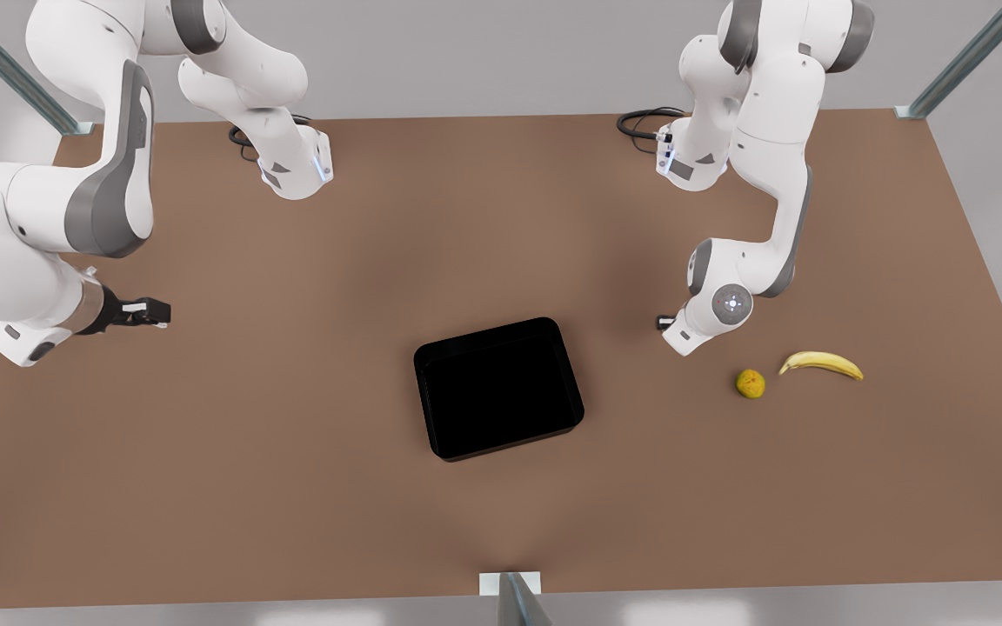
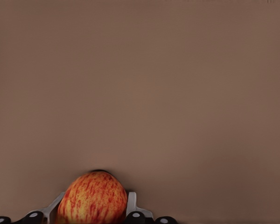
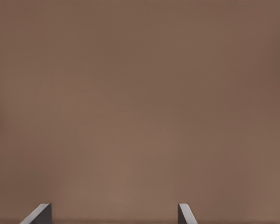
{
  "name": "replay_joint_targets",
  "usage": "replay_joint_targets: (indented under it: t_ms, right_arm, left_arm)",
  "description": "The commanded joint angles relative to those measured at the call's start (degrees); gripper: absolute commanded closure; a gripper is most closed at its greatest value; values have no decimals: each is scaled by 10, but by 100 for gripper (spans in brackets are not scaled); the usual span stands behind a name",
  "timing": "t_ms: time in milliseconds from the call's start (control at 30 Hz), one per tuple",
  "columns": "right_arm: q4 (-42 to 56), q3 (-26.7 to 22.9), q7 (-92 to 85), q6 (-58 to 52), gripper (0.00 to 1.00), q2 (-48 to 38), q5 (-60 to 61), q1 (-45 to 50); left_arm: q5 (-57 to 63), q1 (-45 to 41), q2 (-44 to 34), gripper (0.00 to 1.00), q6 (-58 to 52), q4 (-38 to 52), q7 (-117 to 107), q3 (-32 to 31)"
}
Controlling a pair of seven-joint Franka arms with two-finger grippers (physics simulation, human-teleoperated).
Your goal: Place the storage box in the middle with the right arm, and place the apple in the storage box with the left arm
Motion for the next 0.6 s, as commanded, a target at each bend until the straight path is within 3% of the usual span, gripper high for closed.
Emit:
replay_joint_targets:
  t_ms: [0,233,333,367,567]
  right_arm:
    - [0,0,-20,1,0,0,1,0]
    - [1,0,-20,1,0,3,1,-1]
    - [4,-1,-20,1,0,2,-5,3]
    - [3,-1,-20,1,0,3,-6,2]
    - [3,-1,-20,1,0,3,-5,1]
  left_arm:
    - [-1,0,0,37,-1,0,-6,0]
    - [-2,-2,-30,43,-79,34,-60,0]
    - [-2,-42,1,41,-293,257,-198,-7]
    - [-2,-62,51,41,-358,369,-235,-7]
    - [-23,-144,206,41,-375,631,-412,-46]
